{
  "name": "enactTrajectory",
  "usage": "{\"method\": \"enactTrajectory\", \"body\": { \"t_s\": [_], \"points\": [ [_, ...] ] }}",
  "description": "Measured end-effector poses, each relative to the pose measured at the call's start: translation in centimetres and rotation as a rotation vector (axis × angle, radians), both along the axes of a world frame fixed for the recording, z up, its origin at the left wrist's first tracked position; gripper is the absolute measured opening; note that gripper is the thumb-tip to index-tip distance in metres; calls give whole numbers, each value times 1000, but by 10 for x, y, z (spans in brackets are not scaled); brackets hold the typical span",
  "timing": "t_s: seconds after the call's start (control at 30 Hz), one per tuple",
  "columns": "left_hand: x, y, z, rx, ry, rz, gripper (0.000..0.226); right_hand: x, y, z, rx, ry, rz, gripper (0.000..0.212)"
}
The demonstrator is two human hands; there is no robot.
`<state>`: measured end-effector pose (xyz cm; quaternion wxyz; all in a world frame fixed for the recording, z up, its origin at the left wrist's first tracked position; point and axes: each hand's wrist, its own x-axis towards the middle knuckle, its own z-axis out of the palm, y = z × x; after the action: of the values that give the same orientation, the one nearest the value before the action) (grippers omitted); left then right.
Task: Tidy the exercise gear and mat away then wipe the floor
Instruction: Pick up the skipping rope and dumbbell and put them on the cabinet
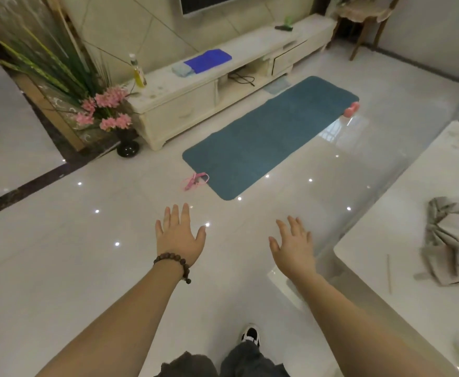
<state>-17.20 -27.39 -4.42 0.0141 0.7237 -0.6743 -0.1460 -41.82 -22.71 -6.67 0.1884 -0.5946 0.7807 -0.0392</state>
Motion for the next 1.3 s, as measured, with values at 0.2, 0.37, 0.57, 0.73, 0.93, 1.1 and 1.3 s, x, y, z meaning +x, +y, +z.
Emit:
{"method": "enactTrajectory", "body": {
  "t_s": [0.2, 0.37, 0.57, 0.73, 0.93, 1.1, 1.3],
  "points": [
    [-18, -61, -8, 26, -26, 85, 70, -15, -87, -5, 37, -35, 75, 53],
    [-18, -114, -24, 53, -8, 155, 70, -12, -162, -18, 41, 7, 151, 54],
    [-8, -211, -54, 37, 42, 230, 70, -1, -278, -38, 9, 37, 232, 52],
    [8, -310, -73, 70, 107, 305, 71, 9, -392, -47, -9, 41, 282, 51],
    [26, -419, -71, 139, 102, 345, 70, 29, -521, -39, 19, 32, 337, 51],
    [34, -484, -72, 168, 86, 333, 70, 37, -585, -42, 48, 49, 360, 51],
    [30, -528, -92, 241, 81, 376, 71, 42, -654, -61, 60, 15, 409, 51]
  ]
}}
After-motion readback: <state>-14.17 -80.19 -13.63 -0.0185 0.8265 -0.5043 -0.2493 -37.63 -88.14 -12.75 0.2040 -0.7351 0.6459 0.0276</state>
